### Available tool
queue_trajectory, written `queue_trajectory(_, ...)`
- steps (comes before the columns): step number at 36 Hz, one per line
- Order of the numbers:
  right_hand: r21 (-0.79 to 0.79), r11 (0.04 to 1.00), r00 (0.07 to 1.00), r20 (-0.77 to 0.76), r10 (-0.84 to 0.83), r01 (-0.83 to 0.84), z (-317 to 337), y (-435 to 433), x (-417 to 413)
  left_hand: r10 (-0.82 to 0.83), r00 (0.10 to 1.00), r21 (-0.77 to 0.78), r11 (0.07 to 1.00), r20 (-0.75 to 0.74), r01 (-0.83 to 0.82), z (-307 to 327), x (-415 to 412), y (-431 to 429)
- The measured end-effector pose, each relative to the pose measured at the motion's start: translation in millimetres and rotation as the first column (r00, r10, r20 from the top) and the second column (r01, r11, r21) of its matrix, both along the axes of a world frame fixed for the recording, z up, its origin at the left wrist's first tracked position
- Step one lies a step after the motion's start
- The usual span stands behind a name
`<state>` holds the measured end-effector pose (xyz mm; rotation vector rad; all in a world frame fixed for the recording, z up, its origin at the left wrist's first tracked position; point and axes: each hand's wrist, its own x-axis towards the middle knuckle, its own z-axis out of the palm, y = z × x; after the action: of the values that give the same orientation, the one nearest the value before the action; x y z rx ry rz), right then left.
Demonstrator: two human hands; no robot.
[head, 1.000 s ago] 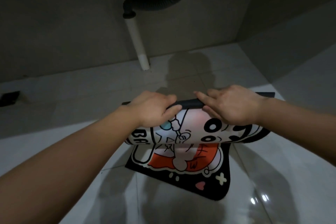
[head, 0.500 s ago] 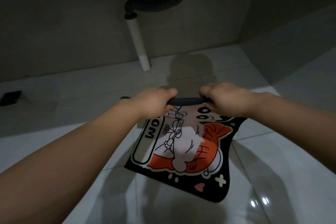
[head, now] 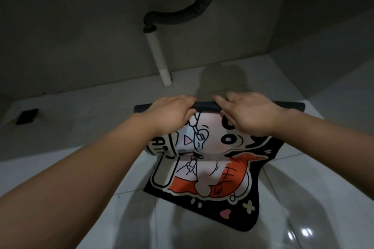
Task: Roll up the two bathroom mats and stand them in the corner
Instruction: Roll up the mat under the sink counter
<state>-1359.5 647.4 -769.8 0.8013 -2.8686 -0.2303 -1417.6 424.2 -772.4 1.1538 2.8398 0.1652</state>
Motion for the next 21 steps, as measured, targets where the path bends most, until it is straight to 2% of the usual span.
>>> queue_trajectory(4, 0.028, 0.999, 0.997, 0.076, -0.032, 0.030, -3, -5, 2, 0.014, 1.000, 0.011, 1.000, -0.019, -0.014, -4, 2, -4)
queue_trajectory(9, -0.105, 0.985, 0.978, 0.172, -0.116, 0.136, -5, -10, 0, 0.017, 1.000, -0.012, 1.000, 0.000, -0.017, -7, 1, -5)
queue_trajectory(12, -0.128, 0.974, 0.955, 0.256, -0.151, 0.188, -3, -13, -4, 0.031, 0.999, -0.012, 0.999, -0.020, -0.032, -8, 1, -2)
queue_trajectory(16, -0.168, 0.968, 0.958, 0.249, -0.141, 0.186, -3, -16, -6, 0.073, 0.992, 0.017, 0.997, 0.100, -0.075, -13, 0, 4)
queue_trajectory(19, -0.174, 0.950, 0.936, 0.286, -0.203, 0.259, -2, -18, -6, 0.056, 0.994, 0.012, 0.998, 0.093, -0.057, -12, -2, 4)
queue_trajectory(21, -0.126, 0.961, 0.942, 0.266, -0.205, 0.245, -3, -17, -6, 0.019, 0.996, 0.016, 1.000, 0.083, -0.021, -11, -2, 3)
